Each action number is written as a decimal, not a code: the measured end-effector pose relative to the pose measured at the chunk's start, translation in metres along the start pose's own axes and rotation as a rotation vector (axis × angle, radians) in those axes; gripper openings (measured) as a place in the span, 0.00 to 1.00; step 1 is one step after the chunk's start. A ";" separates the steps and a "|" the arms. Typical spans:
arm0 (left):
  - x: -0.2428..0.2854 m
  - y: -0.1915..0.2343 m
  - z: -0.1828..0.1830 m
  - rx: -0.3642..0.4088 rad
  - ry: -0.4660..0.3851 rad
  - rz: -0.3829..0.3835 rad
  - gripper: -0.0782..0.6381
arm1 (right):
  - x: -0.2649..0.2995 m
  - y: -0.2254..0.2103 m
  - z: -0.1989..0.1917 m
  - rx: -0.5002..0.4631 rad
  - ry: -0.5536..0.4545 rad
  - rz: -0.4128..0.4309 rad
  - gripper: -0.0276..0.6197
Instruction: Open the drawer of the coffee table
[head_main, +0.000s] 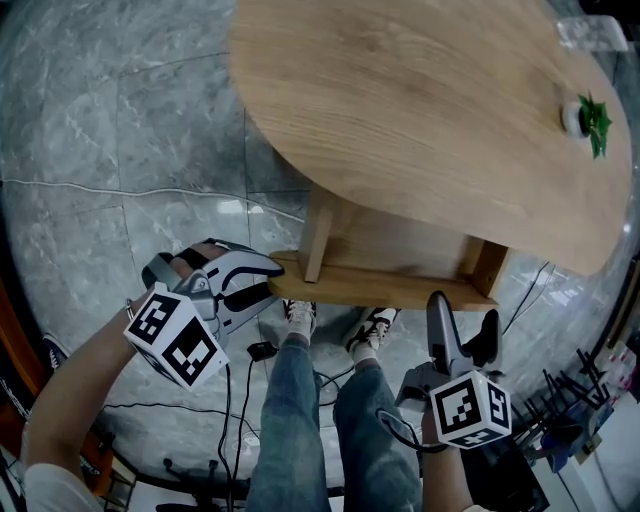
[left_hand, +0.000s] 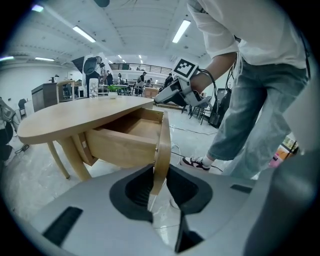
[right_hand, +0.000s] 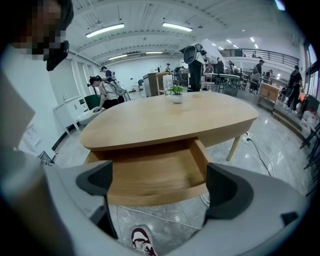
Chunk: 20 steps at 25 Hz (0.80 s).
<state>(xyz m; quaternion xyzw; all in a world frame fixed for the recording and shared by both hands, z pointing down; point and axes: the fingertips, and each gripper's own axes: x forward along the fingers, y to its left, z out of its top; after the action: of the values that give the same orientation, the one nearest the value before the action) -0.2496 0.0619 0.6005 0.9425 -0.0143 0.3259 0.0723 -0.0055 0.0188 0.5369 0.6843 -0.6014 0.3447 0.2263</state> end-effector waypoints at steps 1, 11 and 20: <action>0.000 -0.002 0.000 -0.001 0.000 -0.001 0.21 | -0.001 0.000 0.000 -0.001 0.000 0.000 0.95; -0.003 -0.017 -0.003 -0.006 -0.004 0.000 0.21 | -0.006 0.006 -0.006 -0.014 0.007 0.009 0.95; 0.000 -0.026 -0.005 -0.017 -0.005 -0.012 0.21 | -0.008 0.003 -0.008 -0.018 0.012 0.005 0.95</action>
<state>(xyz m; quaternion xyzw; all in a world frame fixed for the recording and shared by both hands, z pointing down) -0.2503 0.0886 0.6012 0.9428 -0.0116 0.3229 0.0819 -0.0106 0.0288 0.5358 0.6784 -0.6050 0.3439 0.2354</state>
